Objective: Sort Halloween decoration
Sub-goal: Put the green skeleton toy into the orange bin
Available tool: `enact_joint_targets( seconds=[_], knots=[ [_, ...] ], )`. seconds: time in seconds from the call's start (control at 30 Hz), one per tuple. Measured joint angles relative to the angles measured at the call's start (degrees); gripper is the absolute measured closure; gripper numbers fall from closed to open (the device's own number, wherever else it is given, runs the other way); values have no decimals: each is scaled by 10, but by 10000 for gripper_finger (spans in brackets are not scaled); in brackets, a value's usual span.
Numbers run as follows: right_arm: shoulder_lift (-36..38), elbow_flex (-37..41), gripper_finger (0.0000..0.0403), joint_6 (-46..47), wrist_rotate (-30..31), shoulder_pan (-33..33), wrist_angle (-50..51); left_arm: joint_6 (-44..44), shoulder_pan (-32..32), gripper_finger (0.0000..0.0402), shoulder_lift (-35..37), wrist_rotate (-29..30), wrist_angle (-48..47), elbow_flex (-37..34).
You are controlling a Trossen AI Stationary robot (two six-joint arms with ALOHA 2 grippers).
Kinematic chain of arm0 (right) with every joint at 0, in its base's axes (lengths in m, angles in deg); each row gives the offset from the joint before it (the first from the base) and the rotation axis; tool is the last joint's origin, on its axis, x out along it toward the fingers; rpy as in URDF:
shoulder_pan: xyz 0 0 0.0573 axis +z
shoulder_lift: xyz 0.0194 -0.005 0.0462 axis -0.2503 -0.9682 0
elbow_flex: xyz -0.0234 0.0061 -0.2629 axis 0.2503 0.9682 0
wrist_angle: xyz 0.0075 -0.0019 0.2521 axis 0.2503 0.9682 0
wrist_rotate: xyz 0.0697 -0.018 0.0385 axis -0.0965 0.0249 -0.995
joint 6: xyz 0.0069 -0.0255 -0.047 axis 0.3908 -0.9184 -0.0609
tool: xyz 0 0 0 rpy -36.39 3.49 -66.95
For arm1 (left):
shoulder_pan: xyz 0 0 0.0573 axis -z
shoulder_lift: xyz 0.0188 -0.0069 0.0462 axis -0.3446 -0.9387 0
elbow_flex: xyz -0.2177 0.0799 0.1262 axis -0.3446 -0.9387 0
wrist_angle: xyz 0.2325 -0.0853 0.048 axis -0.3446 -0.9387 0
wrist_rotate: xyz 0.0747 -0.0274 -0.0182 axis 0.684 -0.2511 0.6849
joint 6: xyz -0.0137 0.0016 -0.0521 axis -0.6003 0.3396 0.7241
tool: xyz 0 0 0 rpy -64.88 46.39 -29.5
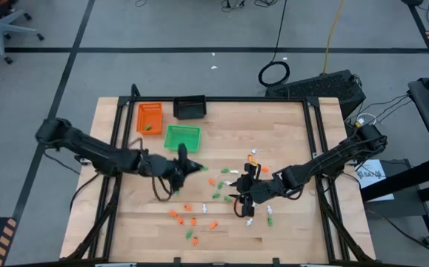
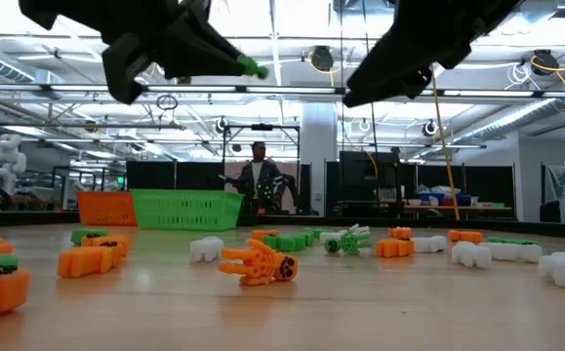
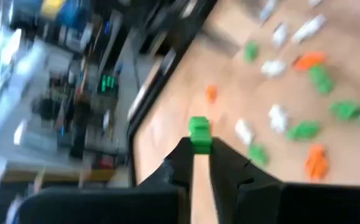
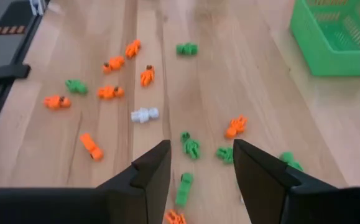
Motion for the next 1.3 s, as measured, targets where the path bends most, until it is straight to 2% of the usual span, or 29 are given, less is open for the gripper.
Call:
enact_joint_targets(
  seconds=[0.23,0.4,0.9,1.0,1.13,1.3],
  knots=[
    [0,0,243,6,1,3,-1,117,-100,370,114,29,-167,0],
    [0,0,243,6,1,3,-1,193,-172,370,153,54,-251,0],
    [0,0,243,-17,2,3,-1,421,-391,370,147,125,-379,-1],
    [0,0,243,-26,2,3,-2,498,-416,370,147,156,-404,-1],
    [0,0,243,-29,2,1,-2,595,-439,370,143,161,-433,-1],
    [0,0,243,-29,4,1,-2,658,-452,370,116,161,-458,-1]
  ],
)
